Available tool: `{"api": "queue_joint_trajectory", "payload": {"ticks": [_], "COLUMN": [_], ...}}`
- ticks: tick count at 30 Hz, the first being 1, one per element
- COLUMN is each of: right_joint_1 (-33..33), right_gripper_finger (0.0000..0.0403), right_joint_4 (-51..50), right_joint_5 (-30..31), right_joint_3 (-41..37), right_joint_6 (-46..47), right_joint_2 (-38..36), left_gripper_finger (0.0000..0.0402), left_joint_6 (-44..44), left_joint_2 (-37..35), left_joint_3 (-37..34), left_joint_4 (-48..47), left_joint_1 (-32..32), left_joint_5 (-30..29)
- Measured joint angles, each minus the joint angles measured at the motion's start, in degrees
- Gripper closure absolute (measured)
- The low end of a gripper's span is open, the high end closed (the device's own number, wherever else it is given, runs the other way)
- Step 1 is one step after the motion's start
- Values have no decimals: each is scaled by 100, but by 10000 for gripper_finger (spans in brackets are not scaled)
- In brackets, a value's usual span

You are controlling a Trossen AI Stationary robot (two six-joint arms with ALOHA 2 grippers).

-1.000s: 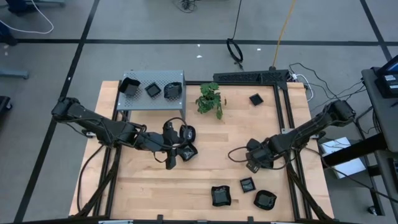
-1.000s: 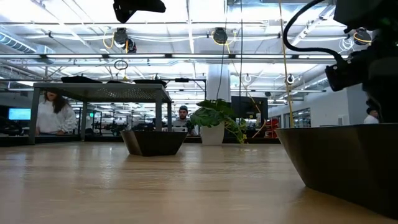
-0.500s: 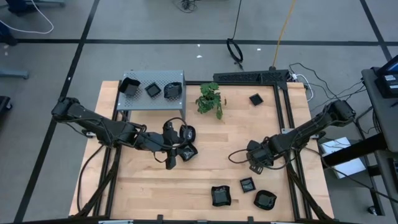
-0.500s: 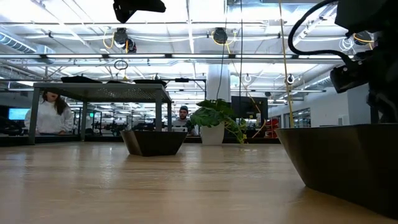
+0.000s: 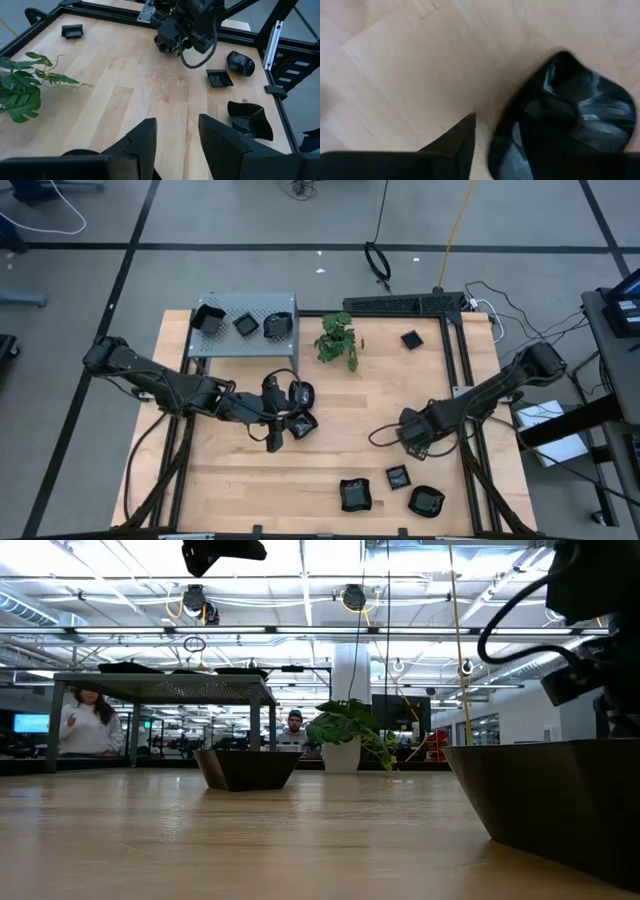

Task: Pick & Place Mini shaped plates
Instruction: Move the leaf-shaped plate to the center of the table

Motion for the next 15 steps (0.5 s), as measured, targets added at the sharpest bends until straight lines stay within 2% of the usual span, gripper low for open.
{"api": "queue_joint_trajectory", "payload": {"ticks": [10, 15], "right_joint_1": [0, -1], "right_gripper_finger": [387, 396], "right_joint_4": [50, 80], "right_joint_5": [-13, 23], "right_joint_3": [7, 53], "right_joint_6": [-667, -1020], "right_joint_2": [68, 68], "left_gripper_finger": [252, 252], "left_joint_6": [-2, -2], "left_joint_2": [0, 0], "left_joint_3": [0, 0], "left_joint_4": [-1, 0], "left_joint_1": [0, 1], "left_joint_5": [0, 0]}}
